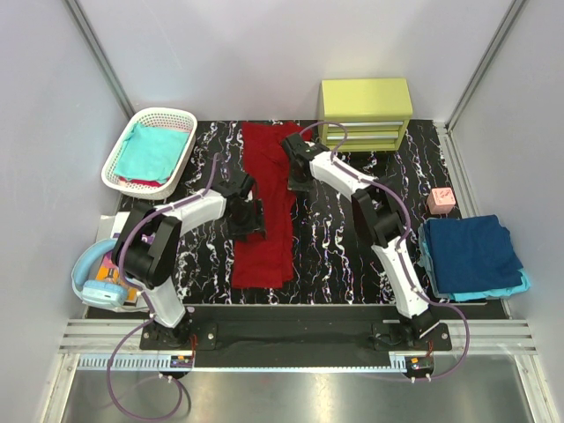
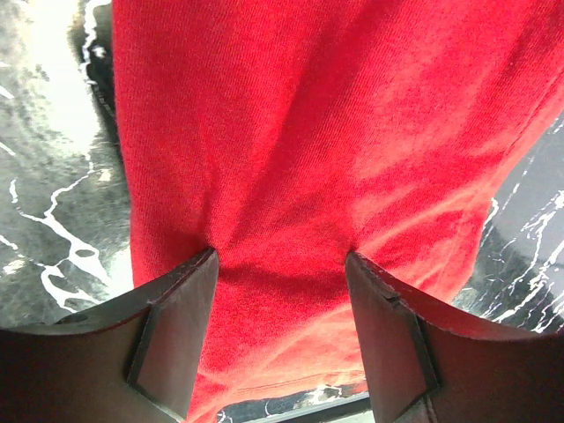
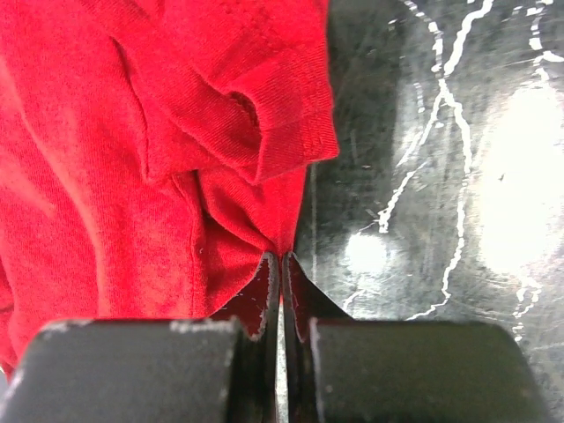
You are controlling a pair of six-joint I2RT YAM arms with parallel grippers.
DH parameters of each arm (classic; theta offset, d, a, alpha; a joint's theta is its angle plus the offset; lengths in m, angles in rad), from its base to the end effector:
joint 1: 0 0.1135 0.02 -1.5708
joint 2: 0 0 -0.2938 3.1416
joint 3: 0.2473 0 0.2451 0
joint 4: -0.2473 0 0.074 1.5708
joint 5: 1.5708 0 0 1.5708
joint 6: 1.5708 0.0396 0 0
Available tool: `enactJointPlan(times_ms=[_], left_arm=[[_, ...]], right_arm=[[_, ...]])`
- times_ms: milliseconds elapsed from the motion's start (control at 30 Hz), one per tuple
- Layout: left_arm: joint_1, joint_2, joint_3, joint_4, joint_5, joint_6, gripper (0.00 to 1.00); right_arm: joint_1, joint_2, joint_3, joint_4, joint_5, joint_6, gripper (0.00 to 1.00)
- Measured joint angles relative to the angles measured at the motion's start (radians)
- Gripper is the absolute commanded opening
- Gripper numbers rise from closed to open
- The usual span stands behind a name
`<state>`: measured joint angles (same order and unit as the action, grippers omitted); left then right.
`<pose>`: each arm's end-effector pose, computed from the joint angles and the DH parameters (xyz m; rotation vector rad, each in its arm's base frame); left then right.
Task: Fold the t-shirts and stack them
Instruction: Grab the bottom of the folded rectangular tshirt with both arms
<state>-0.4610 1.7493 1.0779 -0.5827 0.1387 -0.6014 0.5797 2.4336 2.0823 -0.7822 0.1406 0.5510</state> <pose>0.2938 -0.1521 0.1942 -0.1719 2.9055 -0.4097 0.4506 0.2884 0.1766 0.0035 2.6943 0.1605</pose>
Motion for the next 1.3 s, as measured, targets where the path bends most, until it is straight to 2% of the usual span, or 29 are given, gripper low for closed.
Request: enactJointPlan(times_ms=[300,333,367,467,500,600,633,700,867,967,1133,1300], left_arm=[[-0.015,0.000,-0.001,0.013,0.012,0.000,0.66],[-0.016,0.000,-0.001,0.014,0.013,0.000,0.66],[-0.018,0.000,-0.001,0.015,0.013,0.000,0.66],[-0.021,0.000,-0.001,0.016,0.013,0.000,0.70],[-0.023,-0.001,-0.001,0.016,0.013,0.000,0.73],[-0.038,-0.019,-0.002,0.009,0.010,0.009,0.85],[-0.047,-0.033,-0.003,0.003,0.008,0.014,0.91],[-0.064,-0.074,-0.003,-0.001,0.005,0.020,0.99],[-0.089,-0.203,-0.003,0.018,-0.005,0.025,0.96],[-0.089,-0.213,-0.009,0.039,-0.004,0.024,0.95],[-0.092,-0.210,-0.099,0.061,-0.005,0.008,0.92],[-0.101,-0.216,-0.169,0.062,-0.015,0.001,0.90]], right_arm=[[-0.026,-0.001,-0.001,-0.003,-0.003,0.009,0.00],[-0.029,-0.001,-0.001,-0.003,-0.003,0.009,0.03],[-0.031,-0.001,-0.001,-0.005,-0.004,0.008,0.17],[-0.036,-0.006,-0.009,0.004,-0.008,0.006,0.46],[-0.037,-0.019,-0.030,0.017,-0.002,0.002,0.63],[-0.041,-0.095,-0.146,0.062,0.025,-0.011,0.84],[-0.043,-0.119,-0.179,0.060,0.032,-0.016,0.85],[-0.047,-0.158,-0.217,0.058,0.042,-0.022,0.85],[-0.040,-0.316,-0.306,0.064,0.046,-0.023,0.81],[-0.010,-0.444,-0.401,0.072,0.063,-0.019,0.80],[0.121,-0.593,-0.604,0.092,0.077,0.018,0.76],[0.273,-0.632,-0.774,0.081,0.075,0.093,0.69]])
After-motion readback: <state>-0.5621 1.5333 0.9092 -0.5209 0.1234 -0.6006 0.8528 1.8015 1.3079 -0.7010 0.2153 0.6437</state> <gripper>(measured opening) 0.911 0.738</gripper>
